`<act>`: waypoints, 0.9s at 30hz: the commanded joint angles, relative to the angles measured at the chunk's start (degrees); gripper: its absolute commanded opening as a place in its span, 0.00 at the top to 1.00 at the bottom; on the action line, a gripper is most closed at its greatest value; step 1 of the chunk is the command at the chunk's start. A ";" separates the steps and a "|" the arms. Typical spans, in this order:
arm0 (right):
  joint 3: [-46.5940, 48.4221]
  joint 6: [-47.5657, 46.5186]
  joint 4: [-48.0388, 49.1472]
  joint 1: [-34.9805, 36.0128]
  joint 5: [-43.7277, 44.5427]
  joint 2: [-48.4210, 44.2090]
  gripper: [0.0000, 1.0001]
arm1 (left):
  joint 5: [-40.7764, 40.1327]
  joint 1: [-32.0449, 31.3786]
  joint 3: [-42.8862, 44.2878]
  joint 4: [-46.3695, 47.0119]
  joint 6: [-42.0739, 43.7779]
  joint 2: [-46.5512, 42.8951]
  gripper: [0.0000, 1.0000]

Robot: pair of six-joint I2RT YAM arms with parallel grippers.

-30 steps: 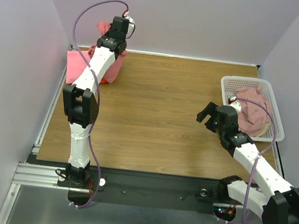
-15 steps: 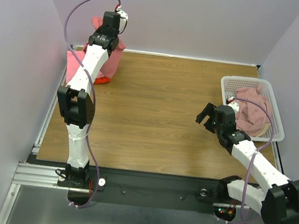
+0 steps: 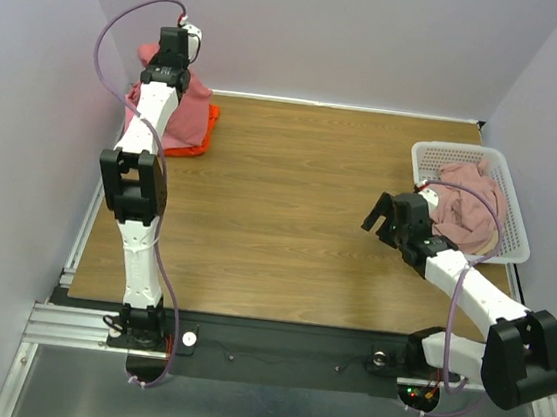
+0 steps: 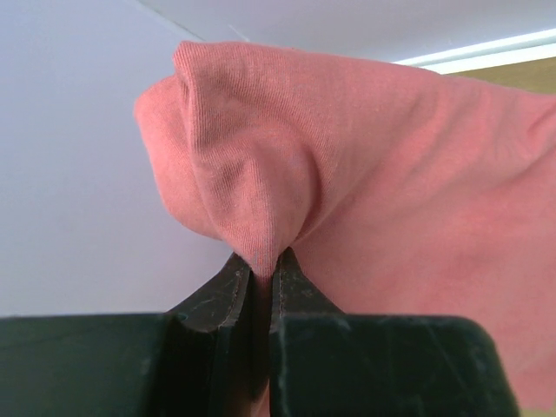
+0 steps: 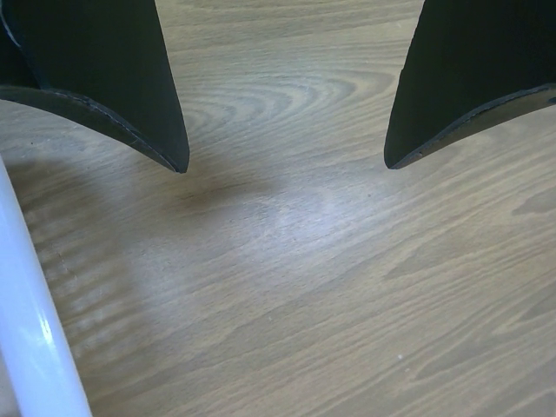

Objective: Fold and stack the t-shirts
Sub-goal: Neatly place the folded tshirt to the corner

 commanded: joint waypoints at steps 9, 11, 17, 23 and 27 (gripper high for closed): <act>4.03 -2.34 2.52 -0.15 1.22 1.22 0.00 | -1.37 4.44 3.40 6.21 -6.38 3.11 0.02; 4.20 -2.69 2.52 -0.15 1.22 1.57 0.00 | -0.75 4.53 2.78 6.47 -7.52 1.88 0.02; 3.94 -3.49 2.34 -0.15 -0.36 1.75 0.00 | 3.45 4.26 2.69 1.83 -17.51 -4.17 0.02; 2.89 -2.78 2.34 -0.15 -5.28 -2.73 0.00 | 16.20 3.30 -6.16 -1.01 -34.83 -15.95 0.02; 2.01 -2.08 1.56 -0.15 -4.14 -4.40 0.00 | 16.58 -1.15 -22.50 2.94 -43.97 -25.79 0.02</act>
